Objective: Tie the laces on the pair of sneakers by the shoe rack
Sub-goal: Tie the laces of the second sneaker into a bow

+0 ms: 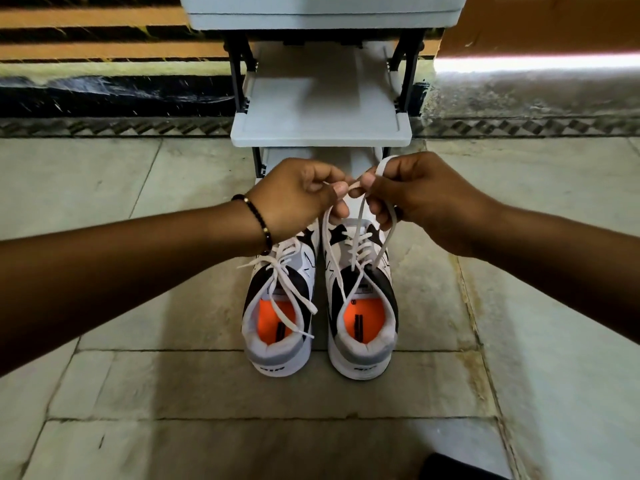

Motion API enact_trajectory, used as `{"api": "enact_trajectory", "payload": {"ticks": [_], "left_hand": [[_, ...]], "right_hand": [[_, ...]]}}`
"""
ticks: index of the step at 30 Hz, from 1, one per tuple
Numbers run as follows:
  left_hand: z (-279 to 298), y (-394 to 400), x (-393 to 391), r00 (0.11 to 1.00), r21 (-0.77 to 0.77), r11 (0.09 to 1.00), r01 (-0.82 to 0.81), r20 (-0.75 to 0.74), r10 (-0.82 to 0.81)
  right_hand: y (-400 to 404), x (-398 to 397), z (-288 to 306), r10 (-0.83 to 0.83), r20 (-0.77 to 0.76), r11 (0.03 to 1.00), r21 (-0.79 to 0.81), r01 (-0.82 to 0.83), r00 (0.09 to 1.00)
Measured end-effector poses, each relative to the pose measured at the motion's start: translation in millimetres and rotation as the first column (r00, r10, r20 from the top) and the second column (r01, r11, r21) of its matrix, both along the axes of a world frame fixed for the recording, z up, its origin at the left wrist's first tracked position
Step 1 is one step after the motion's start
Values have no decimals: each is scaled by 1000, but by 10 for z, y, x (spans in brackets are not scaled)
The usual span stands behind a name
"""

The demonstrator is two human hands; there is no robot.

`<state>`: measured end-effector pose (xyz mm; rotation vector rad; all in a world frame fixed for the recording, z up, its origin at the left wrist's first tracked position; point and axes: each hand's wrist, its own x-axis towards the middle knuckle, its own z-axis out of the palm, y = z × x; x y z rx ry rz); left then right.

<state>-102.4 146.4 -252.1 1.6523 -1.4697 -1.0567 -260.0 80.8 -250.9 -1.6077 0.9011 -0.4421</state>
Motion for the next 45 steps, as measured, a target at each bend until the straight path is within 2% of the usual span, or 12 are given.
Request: {"api": "enact_trajectory", "payload": {"ticks": [4,7,11,14,17,20,23,26,28,31,36,45], "left_hand": [[71,39,-19,972,190,962,195,-171,-163],[73,50,-78,962,219,943,251,-168,-217],[31,30,-83,988,129,984,120,86,-132],[-15,11,-91,929,-41,995,91,364,-70],[-44,1,-118,899,-93,993,79,436,-31],[-34,9,-159,940,-41,999,15,340,0],[24,-1,-192,996,101,992,-79,50,74],[100,-21,-184,927,348,928,-134,-288,241],[131,-34,-151,871,413,901,-135,-384,307],[141,-48,-123,854,441,890,-113,-415,314],[104,-47,-166,906,540,842,-14,-349,239],[129,-84,-141,831,330,912,-245,-413,373]], "right_hand": [[-28,-41,64,37,30,999,7,-37,999],[6,-37,105,121,10,992,-31,-121,993],[6,-51,163,155,-18,981,-118,-156,988],[-10,-82,180,162,-38,971,-171,-166,986],[-20,-99,167,136,-29,970,-202,-139,990],[-39,-103,165,113,-3,973,-203,-111,994],[-48,-100,173,95,28,975,-203,-87,995],[-62,-99,176,71,46,976,-209,-60,996],[-70,-99,171,49,60,978,-205,-36,997],[-63,-94,158,34,58,972,-233,-20,998],[-29,-95,150,30,65,962,-272,-12,997],[-56,-124,154,14,75,980,-201,1,997]]}}
